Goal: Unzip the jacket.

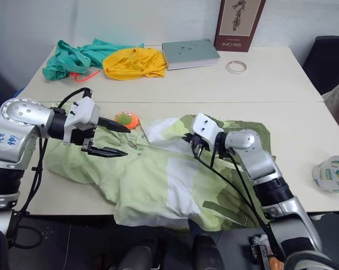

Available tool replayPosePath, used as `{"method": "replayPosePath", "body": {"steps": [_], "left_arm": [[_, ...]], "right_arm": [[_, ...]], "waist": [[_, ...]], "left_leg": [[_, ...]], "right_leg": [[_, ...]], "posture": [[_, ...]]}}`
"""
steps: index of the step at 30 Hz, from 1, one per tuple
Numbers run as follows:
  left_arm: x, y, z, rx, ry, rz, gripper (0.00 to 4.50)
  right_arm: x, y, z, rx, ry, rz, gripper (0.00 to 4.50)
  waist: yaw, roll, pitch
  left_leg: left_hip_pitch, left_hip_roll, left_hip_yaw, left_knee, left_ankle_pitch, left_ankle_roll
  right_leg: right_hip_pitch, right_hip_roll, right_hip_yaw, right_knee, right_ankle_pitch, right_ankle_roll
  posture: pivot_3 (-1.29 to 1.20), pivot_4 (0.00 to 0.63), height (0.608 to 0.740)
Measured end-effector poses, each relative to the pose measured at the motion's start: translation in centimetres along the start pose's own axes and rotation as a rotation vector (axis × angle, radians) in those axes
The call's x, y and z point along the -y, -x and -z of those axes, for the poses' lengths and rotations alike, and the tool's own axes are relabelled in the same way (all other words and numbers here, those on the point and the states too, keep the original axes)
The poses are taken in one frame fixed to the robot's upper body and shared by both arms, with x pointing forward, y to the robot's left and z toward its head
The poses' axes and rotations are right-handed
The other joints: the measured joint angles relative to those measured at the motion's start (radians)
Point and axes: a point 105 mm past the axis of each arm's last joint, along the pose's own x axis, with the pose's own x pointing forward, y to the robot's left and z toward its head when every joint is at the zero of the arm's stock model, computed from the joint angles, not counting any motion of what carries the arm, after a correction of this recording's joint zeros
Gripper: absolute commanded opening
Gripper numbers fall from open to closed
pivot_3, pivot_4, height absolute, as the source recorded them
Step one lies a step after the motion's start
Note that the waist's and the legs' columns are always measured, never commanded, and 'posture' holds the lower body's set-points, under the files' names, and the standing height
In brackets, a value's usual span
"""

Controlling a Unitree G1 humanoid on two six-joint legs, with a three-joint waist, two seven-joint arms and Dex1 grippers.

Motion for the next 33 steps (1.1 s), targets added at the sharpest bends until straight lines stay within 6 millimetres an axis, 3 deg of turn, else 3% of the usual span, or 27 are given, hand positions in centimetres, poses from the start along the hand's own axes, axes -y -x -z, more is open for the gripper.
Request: {"method": "replayPosePath", "body": {"steps": [2,5,7,8,12,15,18,22,24,28,30,33], "left_arm": [[-1.1,0.2,0.2,0.003,0.020,-0.058,3.49],[-3.7,0.6,1.0,0.014,0.084,-0.200,3.49],[-5.2,1.4,1.5,0.018,0.129,-0.296,3.49],[-5.8,1.8,1.8,0.019,0.150,-0.336,3.49],[-7.8,2.7,2.4,0.012,0.213,-0.452,3.49],[-8.9,3.1,3.1,0.000,0.280,-0.517,3.49],[-9.5,3.0,3.6,-0.001,0.372,-0.547,3.49],[-9.7,3.1,4.7,-0.016,0.513,-0.567,3.49],[-10.0,3.3,5.3,-0.029,0.571,-0.598,3.49],[-10.7,2.9,6.1,-0.010,0.688,-0.652,3.49],[-10.6,2.4,6.6,0.006,0.767,-0.652,3.49],[-10.5,1.0,6.9,0.009,0.842,-0.642,3.49]], "right_arm": [[2.4,-0.8,-0.7,0.022,-0.063,0.095,0.03],[7.8,-1.2,-1.9,0.036,-0.137,0.345,0.03],[10.3,-0.8,-2.4,0.022,-0.124,0.462,0.03],[10.6,-0.8,-2.3,0.020,-0.131,0.471,0.03],[8.7,-2.5,0.0,-0.021,-0.221,0.370,1.03],[7.8,-2.7,1.0,-0.041,-0.214,0.326,1.99],[7.2,-2.0,0.0,-0.003,-0.132,0.276,1.99],[6.6,1.8,-2.9,0.075,0.036,0.191,1.99],[4.6,3.9,-4.5,0.132,0.057,0.086,1.99],[-1.5,8.2,-6.8,0.186,0.068,-0.189,1.99],[-3.7,9.4,-7.9,0.204,0.068,-0.275,1.99],[-5.3,10.0,-8.7,0.219,0.064,-0.312,1.99]], "waist": [[-0.002,0.000,0.000],[-0.003,0.000,0.000],[-0.006,0.000,0.000],[-0.009,0.000,0.000],[-0.029,0.000,0.000],[-0.041,0.000,0.000],[-0.050,0.000,0.000],[-0.048,0.000,0.000],[-0.046,0.000,0.000],[-0.021,0.000,0.000],[-0.019,0.000,0.000],[-0.011,-0.001,0.000]], "left_leg": [[0.001,0.000,0.001,0.000,0.000,0.000],[0.001,0.000,0.001,0.000,0.001,-0.001],[0.001,-0.001,-0.002,-0.002,0.000,-0.001],[0.001,-0.001,-0.003,-0.003,0.000,-0.002],[0.001,-0.003,-0.005,-0.004,0.000,-0.001],[0.001,-0.003,-0.005,-0.004,0.000,-0.001],[0.001,-0.003,-0.005,-0.003,0.000,-0.001],[0.001,-0.002,-0.005,-0.002,0.000,-0.002],[0.001,-0.002,-0.006,-0.002,0.000,-0.002],[0.000,-0.002,-0.006,-0.002,0.000,-0.001],[0.000,-0.002,-0.005,0.000,-0.001,-0.001],[0.000,-0.002,-0.004,0.001,0.000,-0.001]], "right_leg": [[0.000,0.000,-0.001,0.001,0.000,0.000],[-0.002,0.001,-0.001,0.003,0.000,0.000],[-0.002,0.000,-0.001,0.005,0.000,0.000],[-0.003,0.000,-0.001,0.005,0.000,0.000],[-0.003,0.000,-0.006,0.006,0.000,0.000],[-0.004,0.000,-0.007,0.007,0.000,0.000],[-0.004,-0.001,-0.007,0.008,0.000,0.000],[-0.004,-0.001,-0.007,0.008,0.000,0.000],[-0.004,-0.001,-0.007,0.008,0.000,0.000],[-0.003,-0.001,-0.007,0.006,0.000,0.000],[-0.002,-0.003,-0.006,0.005,0.000,0.000],[-0.001,-0.003,-0.003,0.005,0.000,0.000]], "posture": [[0.00,0.150,0.740],[0.00,0.150,0.740],[0.00,0.150,0.740],[0.00,0.150,0.740],[0.00,0.150,0.740],[0.00,0.150,0.740],[0.00,0.150,0.740],[0.00,0.150,0.740],[0.00,0.150,0.740],[0.00,0.150,0.740],[0.00,0.150,0.740],[0.00,0.150,0.740]]}}
